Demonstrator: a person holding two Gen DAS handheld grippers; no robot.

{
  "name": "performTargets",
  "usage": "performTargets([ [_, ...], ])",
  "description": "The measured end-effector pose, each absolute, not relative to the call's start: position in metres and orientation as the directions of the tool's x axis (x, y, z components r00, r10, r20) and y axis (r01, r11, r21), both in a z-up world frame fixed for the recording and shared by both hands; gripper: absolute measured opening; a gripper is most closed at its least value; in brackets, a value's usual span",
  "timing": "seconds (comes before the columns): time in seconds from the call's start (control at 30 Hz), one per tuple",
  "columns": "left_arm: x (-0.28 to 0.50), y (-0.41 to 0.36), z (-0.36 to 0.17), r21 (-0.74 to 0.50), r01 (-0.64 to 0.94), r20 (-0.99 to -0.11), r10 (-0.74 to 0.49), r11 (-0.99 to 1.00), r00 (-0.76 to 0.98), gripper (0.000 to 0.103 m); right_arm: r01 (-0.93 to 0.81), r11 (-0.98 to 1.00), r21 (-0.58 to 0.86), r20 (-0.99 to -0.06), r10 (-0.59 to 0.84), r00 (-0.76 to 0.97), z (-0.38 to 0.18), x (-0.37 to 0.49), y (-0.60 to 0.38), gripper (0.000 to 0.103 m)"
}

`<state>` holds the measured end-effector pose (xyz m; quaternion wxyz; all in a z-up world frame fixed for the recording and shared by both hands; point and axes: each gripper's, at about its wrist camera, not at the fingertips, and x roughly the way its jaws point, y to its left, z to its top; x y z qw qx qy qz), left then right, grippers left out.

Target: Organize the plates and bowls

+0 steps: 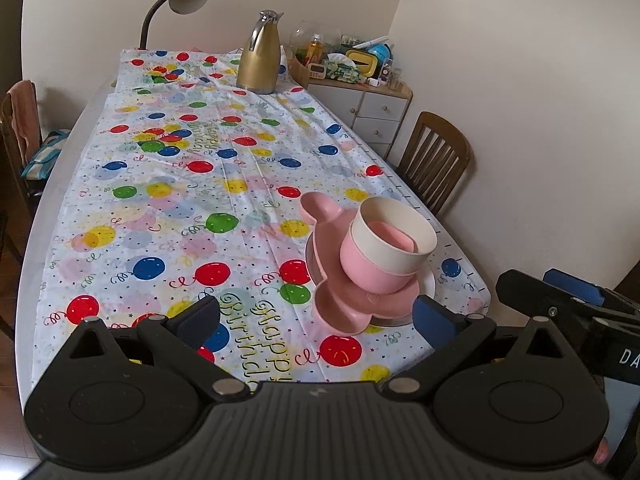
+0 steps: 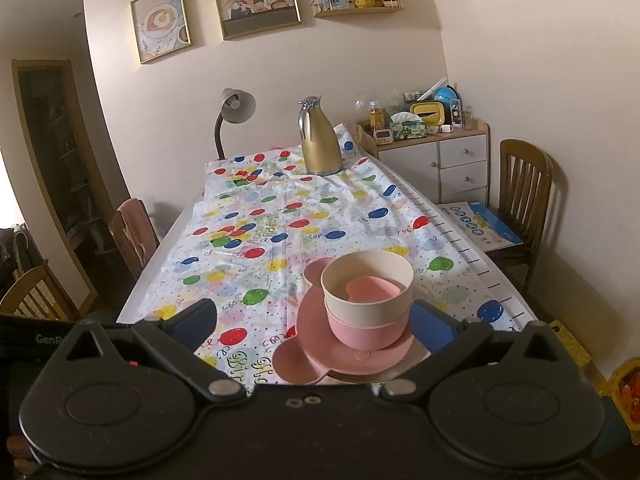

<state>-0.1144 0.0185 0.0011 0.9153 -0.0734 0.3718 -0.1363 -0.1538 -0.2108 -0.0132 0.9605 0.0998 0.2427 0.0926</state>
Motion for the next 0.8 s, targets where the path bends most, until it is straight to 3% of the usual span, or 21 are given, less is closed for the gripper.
performTargets([
  [0.8,-0.101,0.02,0.003,-0.262,0.213,-0.664,-0.337,0.941,0.667,0.103,-0.115,0.968,0.222,-0.447,0.206,0.871,-0.01,-0.155,-0.213,0.103],
])
